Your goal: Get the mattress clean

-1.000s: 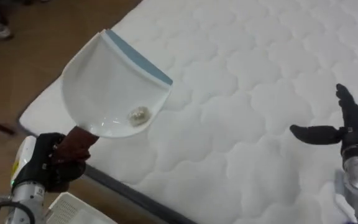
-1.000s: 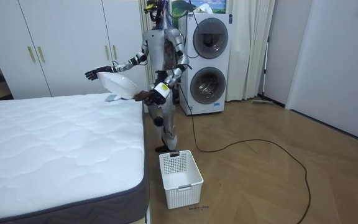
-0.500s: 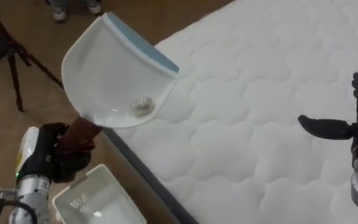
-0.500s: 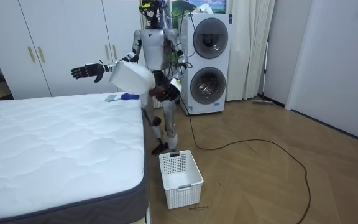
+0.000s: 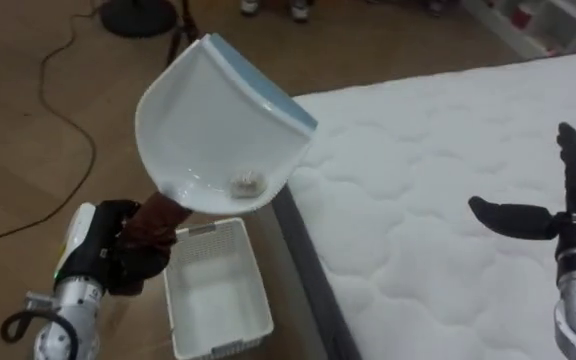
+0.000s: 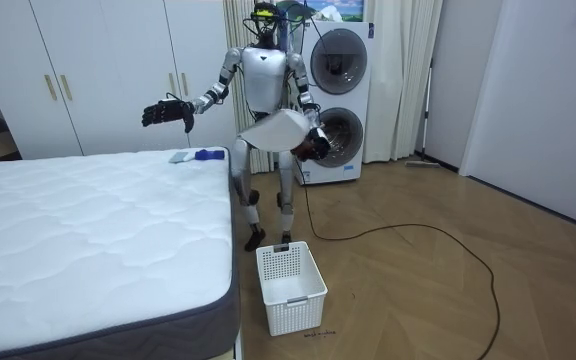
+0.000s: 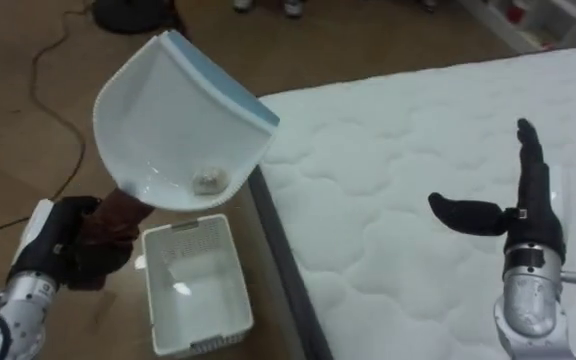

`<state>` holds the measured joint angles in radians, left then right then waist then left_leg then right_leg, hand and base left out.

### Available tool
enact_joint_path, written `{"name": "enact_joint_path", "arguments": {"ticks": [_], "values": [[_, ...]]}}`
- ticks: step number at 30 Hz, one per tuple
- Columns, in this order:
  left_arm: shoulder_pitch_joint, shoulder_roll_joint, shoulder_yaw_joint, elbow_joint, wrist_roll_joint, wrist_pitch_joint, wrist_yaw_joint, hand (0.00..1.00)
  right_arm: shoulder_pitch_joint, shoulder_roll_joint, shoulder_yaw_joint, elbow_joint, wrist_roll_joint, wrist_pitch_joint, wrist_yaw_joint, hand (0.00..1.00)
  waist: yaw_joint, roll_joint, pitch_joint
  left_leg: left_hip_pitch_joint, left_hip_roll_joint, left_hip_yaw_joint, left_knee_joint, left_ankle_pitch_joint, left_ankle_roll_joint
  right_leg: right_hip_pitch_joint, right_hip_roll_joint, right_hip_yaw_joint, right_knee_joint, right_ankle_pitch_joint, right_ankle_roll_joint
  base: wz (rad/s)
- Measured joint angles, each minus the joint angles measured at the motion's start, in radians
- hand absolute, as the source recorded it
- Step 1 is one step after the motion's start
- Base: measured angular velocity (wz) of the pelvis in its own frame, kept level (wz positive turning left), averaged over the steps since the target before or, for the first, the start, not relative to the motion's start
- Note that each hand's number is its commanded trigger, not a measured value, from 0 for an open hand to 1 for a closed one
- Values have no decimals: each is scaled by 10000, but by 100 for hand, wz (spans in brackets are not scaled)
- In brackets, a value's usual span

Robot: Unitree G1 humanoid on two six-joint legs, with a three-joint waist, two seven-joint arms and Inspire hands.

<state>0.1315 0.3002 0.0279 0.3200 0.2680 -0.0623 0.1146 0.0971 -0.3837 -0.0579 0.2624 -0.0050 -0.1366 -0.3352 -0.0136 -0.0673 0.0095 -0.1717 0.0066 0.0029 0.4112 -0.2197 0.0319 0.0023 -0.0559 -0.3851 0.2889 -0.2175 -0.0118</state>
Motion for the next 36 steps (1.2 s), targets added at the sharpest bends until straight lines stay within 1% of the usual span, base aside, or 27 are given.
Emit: {"name": "enact_joint_path", "arguments": {"ticks": [1, 2, 3, 5, 9, 11, 12, 14, 16, 18, 19, 20, 21, 22, 23, 24, 25, 26, 27, 28, 29, 30, 31, 32, 33, 34, 36], "values": [[0, 6, 9, 1, -3, 8, 2, 100, -2, 0, 24, -11, -7, -1, 3, 0, 22, 7, -12, -50, -69, -115, -48, 61, 23, 9, -29, -48, -11, 12, 20, 70], [4, 13, 8, 0, -3, 21, 2, 100, 35, 2, 46, -7, -3, 6, 0, 0, -2, 88, -31, -188, -199, -322, -76, 185, 76, 8, -107, -276, -61, -1, 57, 71], [35, 19, 10, 0, 4, 78, 2, 100, 54, 5, 101, -6, 8, 49, -8, 0, 36, 176, -41, -281, -289, -425, -117, 261, 95, 20, -149, -441, -111, -9, 86, 60], [44, 21, 28, 0, 86, 207, 2, 100, 82, 6, 223, 0, 22, 70, -25, 0, 188, 255, -42, -322, -347, -484, -192, 289, 96, 72, -173, -546, -202, -10, 113, 24], [46, 24, 56, 1, 78, 219, 4, 100, 109, 3, 366, 4, 30, 62, -45, 0, 293, 277, -51, -261, -373, -412, -338, 289, 98, 217, -205, -639, -435, -22, 166, 7], [47, 25, 88, 36, 93, 216, -5, 100, 117, -5, 349, 79, -5, 64, -159, 0, 319, 304, -55, -317, -324, -2, -346, 279, 119, 221, -274, -766, -449, -52, 212, 9], [35, 25, 95, 94, 81, 214, -6, 100, 116, -4, 350, 84, -1, 66, -201, 0, 330, 325, -56, -352, -253, 288, -337, 253, 160, 197, -284, -794, -427, -72, 224, 10], [8, 25, 92, 159, 96, 213, -30, 100, 77, -4, 359, 90, 42, 66, -197, 0, 354, 366, -52, -483, -187, 526, -251, 228, 199, 59, -310, -796, -241, -85, 240, 9], [-135, 26, 87, 216, 151, 214, -160, 100, -13, -6, 359, 247, 223, 66, -143, 0, 320, 380, -48, -626, -132, 839, -188, 206, 241, -140, -420, -772, 88, -180, 287, 26], [-518, 53, 78, 496, 536, 203, -287, 100, -124, -1, 407, 627, 395, 66, -46, 0, 451, 367, -41, -633, -165, 897, -116, 167, 305, -633, -660, -333, 1162, -396, 355, 15], [-610, 91, 77, 630, 587, 203, -342, 100, -152, -2, 434, 776, 391, 66, 2, 0, 467, 361, -38, -611, -184, 891, -99, 152, 328, -753, -720, -245, 1519, -437, 385, 14], [-724, 237, 42, 809, 628, 202, -403, 100, -222, -4, 555, 1055, 387, 78, 71, 0, 479, 356, -10, -588, -214, 850, -5, 108, 382, -962, -848, -221, 2244, -475, 417, 22], [-837, 450, -18, 964, 629, 194, -447, 100, -248, -6, 692, 1234, 365, 120, 113, 0, 445, 337, 57, -604, -238, 781, 47, 0, 400, -1190, -947, -34, 2906, -470, 413, 27], [-915, 578, -53, 1043, 633, 196, -493, 100, -301, -4, 769, 1341, 364, 145, 110, 0, 400, 333, 78, -643, -254, 704, 128, -65, 413, -1332, -995, 58, 3244, -467, 413, 34], [-1167, 811, -179, 1196, 706, 199, -632, 100, -434, -5, 800, 1612, 316, 161, 117, 0, 275, 384, 136, -807, -307, 374, 464, -184, 431, -1787, -1010, 321, 3955, -401, 401, 54], [-1464, 1055, -391, 1348, 748, 192, -701, 100, -484, -3, 797, 1772, 312, 176, 119, 0, 146, 477, 185, -1085, -393, 14, 748, -255, 447, -2318, -875, 877, 4207, -671, 508, 54], [-1605, 1155, -432, 1370, 767, 192, -750, 100, -501, -5, 786, 1772, 308, 176, 137, 0, 114, 479, 186, -1256, -400, -81, 868, -264, 444, -2633, -740, 1164, 4040, -824, 483, 58], [-1828, 1372, -461, 1405, 777, 185, -799, 100, -639, -5, 788, 1794, 304, 174, 243, 0, -66, 561, 238, -1661, -403, -208, 1124, -270, 444, -3285, -473, 1608, 3461, -864, 425, 58], [-2152, 1630, -602, 1641, 894, 179, -822, 100, -765, -3, 794, 1903, 289, 153, 316, 0, -254, 596, 261, -1948, -547, -402, 1355, -281, 428, -3835, -364, 1938, 2746, -750, 444, 62], [-2328, 1718, -682, 1830, 989, 176, -849, 100, -796, -16, 792, 1939, 276, 153, 324, 0, -320, 600, 261, -2049, -610, -444, 1457, -302, 419, -4067, -360, 2092, 2585, -446, 393, 62], [-2497, 1902, -801, 2077, 1124, 179, -961, 100, -806, -30, 802, 1972, 186, 136, 324, 0, -435, 631, 236, -2172, -767, -453, 1651, -392, 376, -4209, -471, 2221, 2682, 187, 103, 36], [-2517, 2000, -810, 2182, 1328, 161, -1096, 100, -841, -59, 804, 1987, 58, 135, 300, 0, -416, 809, 213, -2293, -652, -255, 1746, -456, 349, -4226, -486, 2063, 2711, 142, 7, 22], [-2528, 2071, -811, 2210, 1389, 123, -1161, 100, -862, -59, 807, 1990, -62, 134, 293, 0, -426, 877, 216, -2316, -581, -167, 1746, -489, 332, -4236, -483, 1993, 2706, 124, -22, 6], [-2633, 2242, -915, 2308, 1425, 99, -1255, 100, -956, -59, 860, 2111, -274, 69, 292, 0, -505, 966, 232, -2364, -529, -143, 1749, -510, 303, -4261, -469, 1937, 2731, 100, -81, 5], [-2779, 2361, -1059, 2464, 1564, 90, -1272, 100, -1104, -65, 943, 2300, -459, 35, 293, 0, -499, 994, 238, -2387, -521, -104, 1749, -525, 277, -4338, -482, 1960, 2838, 57, -138, 5], [-2837, 2379, -1112, 2566, 1632, 86, -1275, 100, -1191, -66, 1004, 2379, -476, 35, 295, 0, -495, 1016, 238, -2394, -513, -81, 1744, -531, 268, -4371, -483, 1969, 2865, 38, -151, 0], [-2912, 2430, -1258, 2790, 2069, 87, -1339, 100, -1391, -73, 1295, 2500, -476, 25, 323, 0, -621, 1178, 254, -2472, -469, -71, 1721, -544, 246, -4416, -457, 1936, 2820, 29, -169, 2]]}}
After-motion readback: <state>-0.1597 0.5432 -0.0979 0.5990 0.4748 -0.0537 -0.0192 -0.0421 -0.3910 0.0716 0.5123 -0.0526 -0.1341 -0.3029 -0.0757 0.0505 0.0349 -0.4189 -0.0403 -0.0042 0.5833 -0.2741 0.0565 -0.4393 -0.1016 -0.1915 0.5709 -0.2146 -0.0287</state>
